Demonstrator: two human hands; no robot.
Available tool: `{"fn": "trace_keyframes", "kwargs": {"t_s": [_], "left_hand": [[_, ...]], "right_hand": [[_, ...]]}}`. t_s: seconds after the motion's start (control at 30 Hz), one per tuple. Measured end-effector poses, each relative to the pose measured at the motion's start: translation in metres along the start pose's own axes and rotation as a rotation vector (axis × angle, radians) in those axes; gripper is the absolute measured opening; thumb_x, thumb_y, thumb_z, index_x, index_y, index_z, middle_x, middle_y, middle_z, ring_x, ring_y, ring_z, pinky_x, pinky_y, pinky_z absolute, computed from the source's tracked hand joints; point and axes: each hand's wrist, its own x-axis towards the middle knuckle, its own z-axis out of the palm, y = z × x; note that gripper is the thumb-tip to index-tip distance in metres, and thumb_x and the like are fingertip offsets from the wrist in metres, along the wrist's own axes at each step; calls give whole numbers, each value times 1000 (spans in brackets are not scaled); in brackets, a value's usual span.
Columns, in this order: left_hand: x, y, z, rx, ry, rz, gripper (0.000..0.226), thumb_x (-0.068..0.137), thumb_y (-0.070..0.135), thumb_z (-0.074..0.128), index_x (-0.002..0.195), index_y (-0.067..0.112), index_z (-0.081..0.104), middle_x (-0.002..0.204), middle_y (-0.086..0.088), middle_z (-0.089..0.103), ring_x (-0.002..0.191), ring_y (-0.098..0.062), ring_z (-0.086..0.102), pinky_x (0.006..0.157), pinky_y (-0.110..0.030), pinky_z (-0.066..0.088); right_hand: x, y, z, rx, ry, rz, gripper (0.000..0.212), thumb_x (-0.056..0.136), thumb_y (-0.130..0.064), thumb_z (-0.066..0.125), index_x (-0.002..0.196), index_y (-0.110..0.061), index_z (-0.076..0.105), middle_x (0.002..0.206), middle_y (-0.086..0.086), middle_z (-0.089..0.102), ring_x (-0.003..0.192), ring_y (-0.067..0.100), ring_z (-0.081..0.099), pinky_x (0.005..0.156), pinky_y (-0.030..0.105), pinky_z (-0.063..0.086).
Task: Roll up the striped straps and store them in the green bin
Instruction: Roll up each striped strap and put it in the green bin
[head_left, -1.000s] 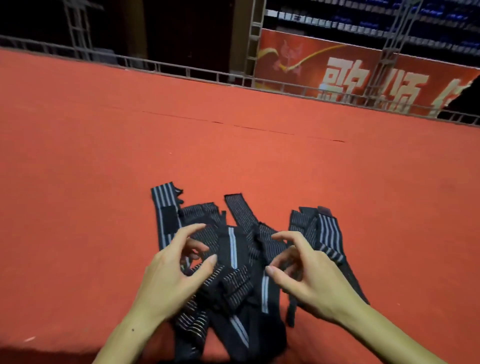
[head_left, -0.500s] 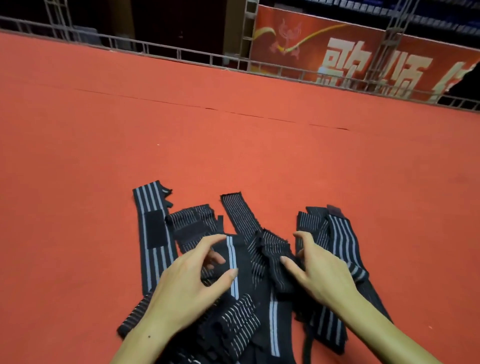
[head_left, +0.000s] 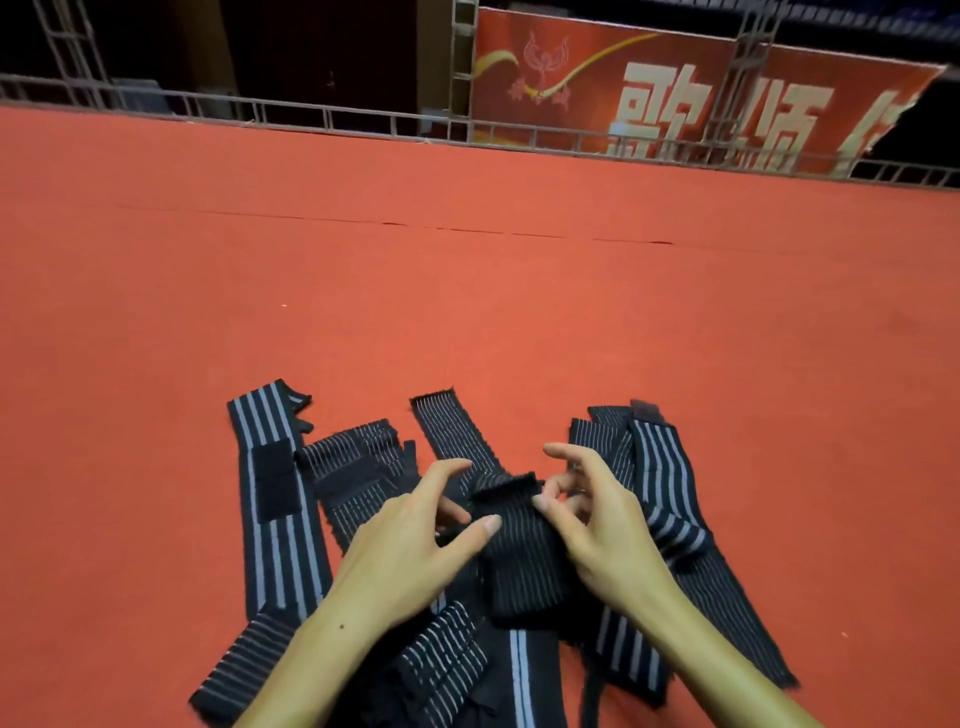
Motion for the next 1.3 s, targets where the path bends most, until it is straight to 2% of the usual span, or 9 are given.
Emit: {"fn": "trace_keyframes", "kwargs": {"t_s": [0.13, 0.23, 0.3, 0.4, 0.6, 0.73, 1.03, 1.2, 1.3], "left_hand": [[2, 12, 3, -215, 36, -34, 64, 87, 87, 57, 145, 68, 37, 102, 8, 73, 94, -5, 70, 95, -46, 58], [0, 28, 0, -390, 100, 11, 59, 92, 62, 77, 143, 60, 48, 107, -1, 79, 104, -11, 74, 93, -41, 59], [-5, 39, -4, -428, 125, 53, 57, 93, 45, 82, 143, 54, 54, 104, -1, 79, 102, -15, 76, 91, -42, 60], [-13, 49, -11, -444, 151, 91, 59, 92, 41, 84, 144, 50, 58, 124, 7, 76, 119, -15, 71, 104, -49, 57], [-43, 76, -31, -495, 212, 160, 56, 92, 23, 86, 138, 47, 64, 112, 9, 78, 111, -12, 73, 103, -36, 57], [-53, 78, -39, -583, 221, 89, 44, 96, 30, 80, 135, 44, 64, 91, -3, 81, 96, -20, 78, 104, -55, 55], [-61, 84, -39, -485, 414, 48, 46, 94, 25, 83, 133, 41, 64, 85, 10, 81, 93, -4, 76, 113, -51, 49], [-63, 87, -42, -486, 438, 97, 53, 90, 24, 87, 131, 48, 64, 87, 3, 77, 88, -12, 74, 88, -43, 57], [-67, 92, -39, -566, 379, 119, 58, 90, 18, 87, 134, 48, 64, 87, 1, 77, 89, -13, 74, 90, -42, 57]], "right_hand": [[-25, -25, -10, 61, -41, -89, 54, 102, -10, 71, 145, -36, 50, 98, -8, 68, 89, 17, 69, 89, 24, 54], [-38, -36, -18, 75, -69, -111, 59, 103, -11, 70, 150, -37, 46, 99, -8, 67, 96, 22, 68, 94, 26, 52], [-44, -40, -25, 65, -68, -116, 61, 103, -13, 70, 151, -39, 44, 100, -7, 66, 97, 21, 67, 95, 27, 52], [-51, -47, -33, 37, -36, -123, 62, 102, -20, 73, 152, -42, 44, 103, -9, 65, 99, 21, 66, 95, 25, 50], [-58, -75, -32, 54, 39, -230, 58, 96, -16, 80, 144, -39, 55, 106, -8, 71, 102, 22, 69, 94, 24, 52], [-69, -86, -31, 25, 23, -307, 48, 99, -14, 77, 137, -36, 59, 107, -11, 71, 107, 18, 71, 96, 25, 53], [-96, -99, -44, -45, 7, -367, 31, 100, -12, 75, 121, -31, 61, 109, -16, 69, 109, 13, 71, 96, 21, 51], [-100, -101, -51, 92, 19, -272, 31, 100, -9, 75, 121, -29, 64, 109, -8, 71, 111, 21, 70, 100, 30, 53], [-98, -106, -52, 206, 109, -213, 33, 97, -7, 77, 122, -26, 66, 105, -3, 72, 109, 24, 69, 97, 28, 51]]}}
